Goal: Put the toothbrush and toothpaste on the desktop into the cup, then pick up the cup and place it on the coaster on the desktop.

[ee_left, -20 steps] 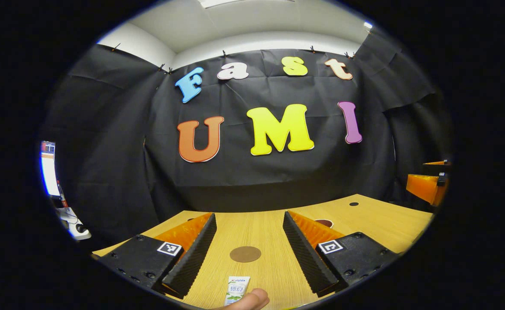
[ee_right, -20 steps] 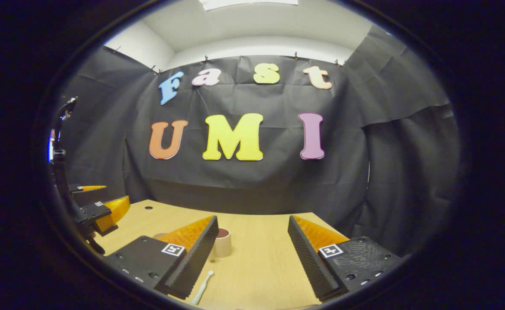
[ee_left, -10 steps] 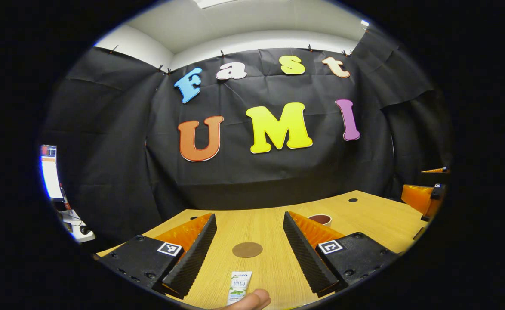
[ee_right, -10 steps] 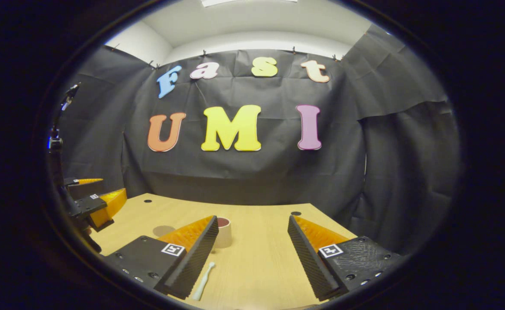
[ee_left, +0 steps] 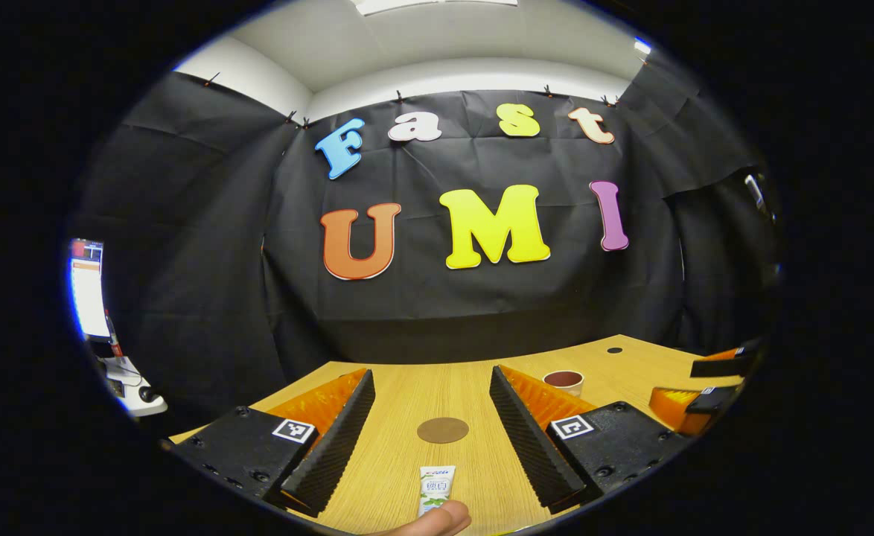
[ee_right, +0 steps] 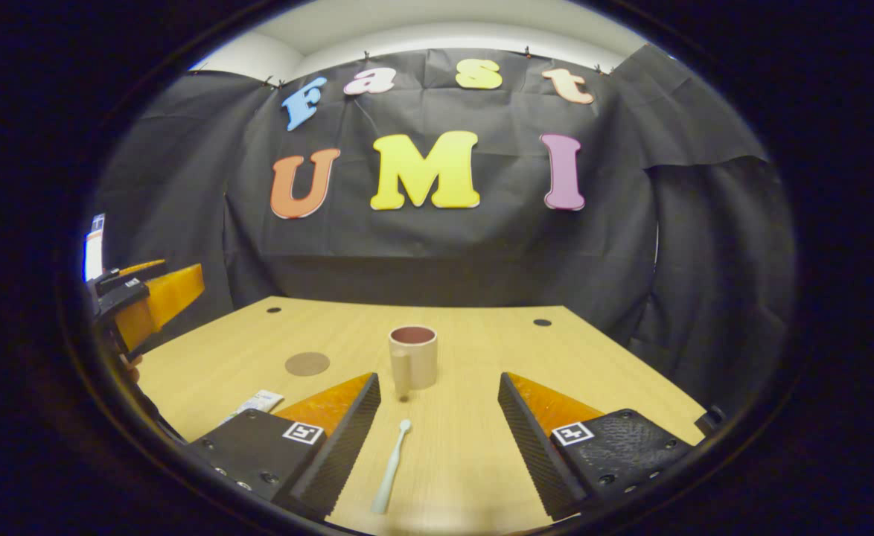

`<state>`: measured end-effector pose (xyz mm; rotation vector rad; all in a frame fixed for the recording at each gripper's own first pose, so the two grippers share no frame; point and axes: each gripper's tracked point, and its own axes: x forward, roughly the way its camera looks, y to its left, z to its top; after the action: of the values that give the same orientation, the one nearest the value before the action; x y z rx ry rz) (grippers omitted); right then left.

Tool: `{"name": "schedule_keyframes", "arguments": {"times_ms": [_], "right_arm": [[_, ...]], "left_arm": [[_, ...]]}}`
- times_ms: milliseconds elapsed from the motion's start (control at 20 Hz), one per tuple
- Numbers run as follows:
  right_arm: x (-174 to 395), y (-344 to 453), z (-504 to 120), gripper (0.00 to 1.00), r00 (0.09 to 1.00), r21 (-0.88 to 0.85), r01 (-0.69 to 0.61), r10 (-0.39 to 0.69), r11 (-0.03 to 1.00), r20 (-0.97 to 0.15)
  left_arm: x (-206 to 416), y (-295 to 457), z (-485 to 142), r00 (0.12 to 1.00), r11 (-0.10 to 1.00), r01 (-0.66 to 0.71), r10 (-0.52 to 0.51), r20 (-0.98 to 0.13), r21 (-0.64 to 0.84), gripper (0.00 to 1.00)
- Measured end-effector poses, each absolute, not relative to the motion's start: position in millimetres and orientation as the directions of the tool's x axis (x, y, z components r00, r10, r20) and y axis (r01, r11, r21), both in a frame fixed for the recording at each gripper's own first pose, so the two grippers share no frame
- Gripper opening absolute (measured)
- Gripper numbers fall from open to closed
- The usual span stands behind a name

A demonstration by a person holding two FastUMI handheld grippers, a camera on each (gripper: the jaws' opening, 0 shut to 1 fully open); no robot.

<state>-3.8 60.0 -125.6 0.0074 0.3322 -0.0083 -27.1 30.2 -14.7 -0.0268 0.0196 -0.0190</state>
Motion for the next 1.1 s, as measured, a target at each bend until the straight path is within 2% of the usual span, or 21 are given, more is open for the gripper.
{"name": "schedule_keyframes", "arguments": {"times_ms": [250,400,550,700,800,900,950,1000,1050,1100], "right_arm": [[-0.3,78.0,-195.5,0.90,0.865,0.019,0.004,0.006,1.000,-0.501],[-2.2,87.4,-219.8,0.87,0.816,0.045,0.011,0.017,0.999,-0.578],[-3.1,96.2,-234.6,0.77,0.774,0.066,0.008,0.035,0.998,-0.632],[0.5,98.5,-238.5,0.74,0.761,0.053,-0.002,0.036,0.999,-0.648],[1.9,99.9,-242.6,0.66,0.749,0.054,-0.001,0.037,0.999,-0.661],[1.5,100.0,-247.7,0.54,0.735,0.057,0.005,0.036,0.998,-0.677],[2.4,99.6,-249.7,0.41,0.732,0.055,0.007,0.032,0.998,-0.681],[2.0,98.9,-251.5,0.41,0.724,0.053,0.009,0.029,0.999,-0.689],[1.3,100.0,-251.9,0.33,0.723,0.056,0.006,0.034,0.998,-0.690],[2.2,99.5,-251.6,0.33,0.722,0.053,0.004,0.034,0.999,-0.691]], "left_arm": [[-25.7,38.4,-26.0,1.000,1.000,0.018,-0.018,-0.017,-0.004,0.99],[-23.3,44.8,-41.5,0.998,1.000,0.020,-0.021,-0.054,-0.012,0.99],[-20.0,54.0,-60.3,0.994,1.000,0.005,-0.008,-0.106,-0.025,0.99],[-19.0,53.4,-70.9,0.990,0.999,0.016,-0.020,-0.141,-0.033,0.99],[-19.1,50.7,-75.7,0.988,0.999,0.026,-0.029,-0.151,-0.019,0.99],[-22.2,46.8,-80.6,0.984,0.999,0.043,-0.048,-0.170,-0.033,0.99],[-22.7,43.6,-83.4,0.982,0.998,0.052,-0.059,-0.180,-0.041,0.99],[-23.4,42.6,-87.1,0.979,0.997,0.058,-0.065,-0.191,-0.044,0.99],[-23.9,41.8,-90.7,0.977,0.997,0.059,-0.067,-0.202,-0.044,0.99],[-24.7,42.2,-94.6,0.975,0.997,0.060,-0.068,-0.212,-0.044,0.99]]}}
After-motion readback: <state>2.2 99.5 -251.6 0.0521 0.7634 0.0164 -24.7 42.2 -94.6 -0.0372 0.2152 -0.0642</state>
